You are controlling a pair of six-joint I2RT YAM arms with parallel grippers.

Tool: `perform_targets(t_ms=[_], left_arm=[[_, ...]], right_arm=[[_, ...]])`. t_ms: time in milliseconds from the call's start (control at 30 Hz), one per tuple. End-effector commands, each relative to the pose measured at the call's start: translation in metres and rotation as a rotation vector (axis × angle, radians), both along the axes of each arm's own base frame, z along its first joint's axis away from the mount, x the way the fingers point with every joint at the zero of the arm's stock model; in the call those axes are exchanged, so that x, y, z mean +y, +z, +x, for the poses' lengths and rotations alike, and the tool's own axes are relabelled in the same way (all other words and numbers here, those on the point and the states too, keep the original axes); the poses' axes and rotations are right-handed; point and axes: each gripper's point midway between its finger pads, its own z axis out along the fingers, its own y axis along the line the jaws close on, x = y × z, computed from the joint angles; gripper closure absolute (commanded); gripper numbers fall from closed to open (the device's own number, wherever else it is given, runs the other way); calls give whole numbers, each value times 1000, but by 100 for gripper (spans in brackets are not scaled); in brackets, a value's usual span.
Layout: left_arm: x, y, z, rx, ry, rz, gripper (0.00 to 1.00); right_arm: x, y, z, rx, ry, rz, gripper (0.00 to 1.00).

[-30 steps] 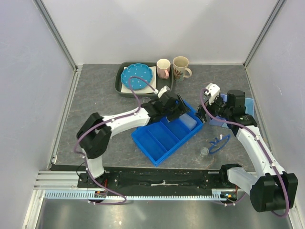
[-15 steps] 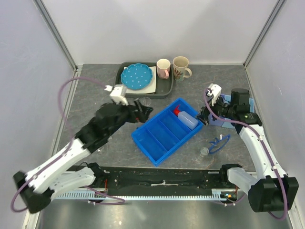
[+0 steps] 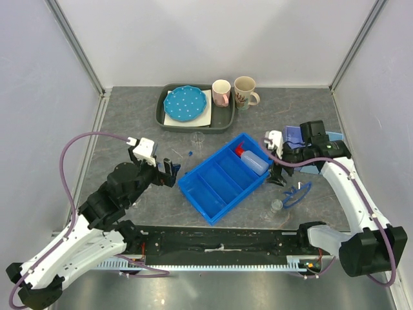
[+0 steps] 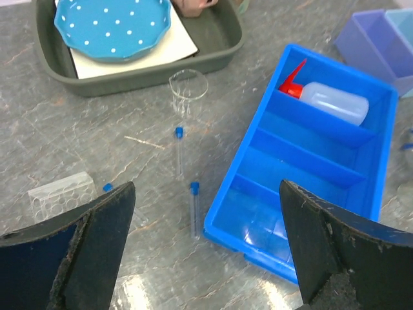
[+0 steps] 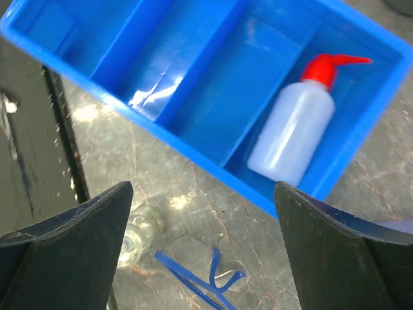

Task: Organize the chemistry lab equipment

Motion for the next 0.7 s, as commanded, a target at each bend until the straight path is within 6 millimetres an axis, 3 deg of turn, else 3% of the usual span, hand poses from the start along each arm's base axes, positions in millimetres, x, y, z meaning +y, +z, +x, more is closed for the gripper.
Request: perform_targets(t_ms=[0, 67, 133, 200, 467, 667], left_arm=[[5, -10, 2, -1, -8, 100, 3], [7, -12, 2, 14, 8, 104, 4], [9, -12, 2, 19, 18, 100, 4], [11, -13, 1, 22, 26, 99, 4], [14, -14, 3, 20, 43, 110, 4], [14, -16, 4, 28, 45, 119, 4]], right_arm=[[7, -8, -36, -52, 225, -85, 2], [14, -11, -48, -81, 313, -90, 2], [14, -18, -70, -45, 397, -100, 2], [8, -23, -79, -39, 451, -136, 2], [-8, -36, -88, -35, 463, -228, 2], [-23, -68, -90, -12, 454, -310, 2]])
